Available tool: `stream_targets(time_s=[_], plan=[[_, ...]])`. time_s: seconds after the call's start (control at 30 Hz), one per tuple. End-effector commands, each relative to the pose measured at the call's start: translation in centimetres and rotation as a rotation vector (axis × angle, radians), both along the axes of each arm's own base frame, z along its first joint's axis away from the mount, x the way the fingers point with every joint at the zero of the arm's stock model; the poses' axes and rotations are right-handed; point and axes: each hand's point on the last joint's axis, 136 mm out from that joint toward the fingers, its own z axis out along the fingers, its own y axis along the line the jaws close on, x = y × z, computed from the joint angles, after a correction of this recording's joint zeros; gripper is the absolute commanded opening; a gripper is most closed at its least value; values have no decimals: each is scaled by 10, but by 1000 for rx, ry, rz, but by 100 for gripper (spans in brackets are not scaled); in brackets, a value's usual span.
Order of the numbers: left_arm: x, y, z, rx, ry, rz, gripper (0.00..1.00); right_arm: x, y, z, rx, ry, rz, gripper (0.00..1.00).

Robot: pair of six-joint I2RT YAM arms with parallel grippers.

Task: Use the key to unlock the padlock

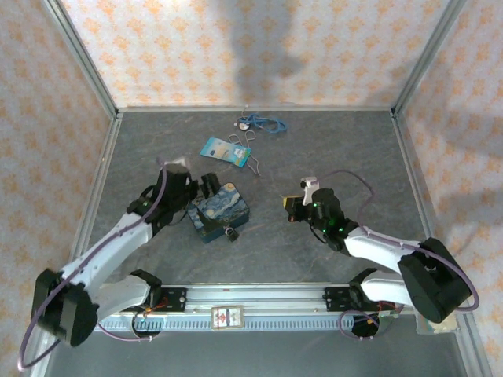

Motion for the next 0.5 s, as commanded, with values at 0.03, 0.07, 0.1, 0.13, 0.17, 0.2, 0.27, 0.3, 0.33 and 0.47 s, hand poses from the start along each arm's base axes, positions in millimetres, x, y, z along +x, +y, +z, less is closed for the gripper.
stream_targets(time_s=[0.03,0.07,0.1,0.13,0.17,0.2,0.27,0.3,0.33,0.47], plan=[[-45,31,-38,27,141,134,99,4,1,9,30,-18,-17,0],[-50,29,-44,-2,152,136,99,4,0,10,30,-19,-20,0],[-53,23,-47,-38,154,130,99,4,-1,11,29,-23,-23,0],[-54,17,-49,-71,152,129,99,3,-1,12,29,-24,-24,0],[-52,10,-49,-108,139,126,99,3,-1,12,29,-24,-22,0],[-49,2,-47,-144,118,118,99,2,-1,11,30,-20,-18,0],[-41,-16,-42,-214,76,101,99,0,1,10,38,-8,-10,0],[-36,-24,-40,-248,57,96,99,-1,2,9,46,-1,-4,0],[-31,-30,-39,-271,41,91,99,-3,4,8,54,4,4,0],[-7,-53,-33,-337,-23,86,99,-11,16,2,81,34,50,0]])
